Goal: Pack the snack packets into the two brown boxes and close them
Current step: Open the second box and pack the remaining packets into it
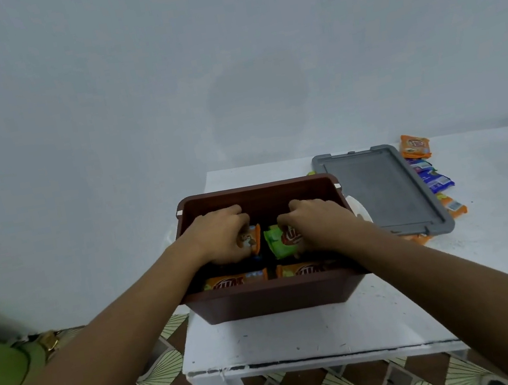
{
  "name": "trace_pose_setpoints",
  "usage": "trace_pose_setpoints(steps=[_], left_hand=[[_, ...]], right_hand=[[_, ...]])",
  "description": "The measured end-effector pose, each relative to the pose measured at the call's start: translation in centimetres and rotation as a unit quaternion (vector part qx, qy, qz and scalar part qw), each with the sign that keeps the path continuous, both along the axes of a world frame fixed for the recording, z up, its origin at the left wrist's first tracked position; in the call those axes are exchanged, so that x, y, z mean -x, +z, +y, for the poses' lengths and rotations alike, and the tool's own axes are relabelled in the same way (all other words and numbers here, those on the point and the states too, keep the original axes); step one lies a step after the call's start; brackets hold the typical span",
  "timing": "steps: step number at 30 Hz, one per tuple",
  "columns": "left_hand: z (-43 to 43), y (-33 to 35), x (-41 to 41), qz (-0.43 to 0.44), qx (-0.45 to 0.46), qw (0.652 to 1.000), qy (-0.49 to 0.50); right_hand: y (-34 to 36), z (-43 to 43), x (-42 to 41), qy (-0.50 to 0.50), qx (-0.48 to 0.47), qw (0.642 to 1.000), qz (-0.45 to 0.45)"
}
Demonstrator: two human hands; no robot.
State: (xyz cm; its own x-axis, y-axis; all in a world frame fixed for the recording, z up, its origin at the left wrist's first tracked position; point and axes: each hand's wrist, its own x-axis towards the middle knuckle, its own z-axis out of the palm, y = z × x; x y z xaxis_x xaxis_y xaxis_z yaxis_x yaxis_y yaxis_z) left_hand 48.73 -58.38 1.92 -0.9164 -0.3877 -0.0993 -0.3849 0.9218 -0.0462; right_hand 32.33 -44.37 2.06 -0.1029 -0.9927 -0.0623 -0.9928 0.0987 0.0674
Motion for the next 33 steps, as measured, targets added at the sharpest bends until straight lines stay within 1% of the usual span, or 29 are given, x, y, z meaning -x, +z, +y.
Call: trace_pose_setpoints(steps=[3,8,11,14,16,17,19,21,22,23,24,26,27,28,31,33], left_hand=[[-0.1,0.1,0.0,-0.02,0.002,1.0,0.006],[-0.3,0.2,0.2,-0.015,0.035,0.999,0.023],[-0.4,0.1,0.2,-0.013,0.034,0.999,0.026],[-0.8,0.1,0.2,-0.005,0.008,1.0,0.025],[-1.2,0.4,0.3,0.038,-0.051,0.997,0.033],[-1.3,0.7,0.4,0.068,-0.08,0.994,0.033],[-1.3,1.5,0.8,0.122,-0.116,0.986,0.016],[-0.8,2.4,1.6,0.165,-0.136,0.977,-0.005],[-0.4,2.8,2.3,0.181,-0.138,0.974,-0.011],[0.0,3.2,3.0,0.194,-0.14,0.971,-0.015],[0.5,3.6,3.7,0.206,-0.142,0.968,-0.017],[1.4,4.1,5.3,0.221,-0.149,0.964,-0.025],[1.8,4.3,6.3,0.222,-0.153,0.962,-0.031],[2.2,4.4,7.1,0.223,-0.157,0.961,-0.035],[3.3,4.8,9.9,0.226,-0.166,0.958,-0.053],[4.3,5.0,11.9,0.229,-0.174,0.955,-0.071]], right_hand=[[0.0,0.0,0.0,-0.033,0.05,0.998,0.021],[0.2,0.1,-0.2,-0.053,0.031,0.998,0.001],[0.4,-0.1,-0.1,-0.05,0.019,0.998,0.017],[0.9,0.2,-0.1,-0.04,0.005,0.999,0.031],[1.7,0.5,0.4,-0.037,0.019,0.999,0.016],[2.2,0.7,1.0,-0.039,0.054,0.998,0.0],[3.3,1.4,3.0,-0.055,0.179,0.981,-0.053],[3.8,2.5,5.5,-0.102,0.289,0.945,-0.116],[3.5,3.2,6.9,-0.138,0.31,0.929,-0.146],[2.9,4.1,8.1,-0.173,0.297,0.924,-0.168],[1.9,4.8,9.3,-0.205,0.252,0.928,-0.184],[-1.0,6.4,11.3,-0.251,0.124,0.938,-0.205],[-2.3,7.4,12.3,-0.272,0.073,0.939,-0.199],[-3.5,8.4,13.2,-0.29,0.041,0.938,-0.185],[-5.0,11.1,15.9,-0.341,0.011,0.932,-0.125],[-5.1,12.8,17.2,-0.37,-0.022,0.922,-0.11]])
